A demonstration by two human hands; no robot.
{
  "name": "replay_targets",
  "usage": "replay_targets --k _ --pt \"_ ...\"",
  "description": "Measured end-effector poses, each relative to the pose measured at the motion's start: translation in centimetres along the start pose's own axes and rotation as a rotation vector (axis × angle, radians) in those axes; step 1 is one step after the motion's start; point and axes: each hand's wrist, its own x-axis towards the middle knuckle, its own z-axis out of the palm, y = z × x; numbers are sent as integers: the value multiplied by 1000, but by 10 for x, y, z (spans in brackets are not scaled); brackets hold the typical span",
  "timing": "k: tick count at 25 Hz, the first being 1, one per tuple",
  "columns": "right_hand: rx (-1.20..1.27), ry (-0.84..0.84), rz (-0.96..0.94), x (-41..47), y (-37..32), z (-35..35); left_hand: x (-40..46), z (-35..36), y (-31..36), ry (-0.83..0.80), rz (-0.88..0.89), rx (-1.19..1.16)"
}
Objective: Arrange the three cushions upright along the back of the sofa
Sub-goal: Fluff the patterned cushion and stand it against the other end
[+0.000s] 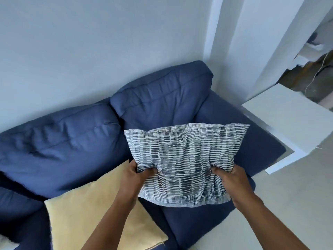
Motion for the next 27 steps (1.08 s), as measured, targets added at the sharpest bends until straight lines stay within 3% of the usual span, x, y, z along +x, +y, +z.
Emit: replay_targets --k 6,11,17,23,27 --pt "-59 -18 11 101 -33 -4 56 49 12 48 -51 58" --pt "36 -44 94 182 -35 13 108 66 13 111 -113 165" --pt "64 -110 226 297 -12 39 176 92 6 308 -216 292" --pt "-39 -155 225 390 23 76 250 125 -21 459 -317 357" --pt "-231 -310 253 432 51 100 296 142 -51 410 -440 393"
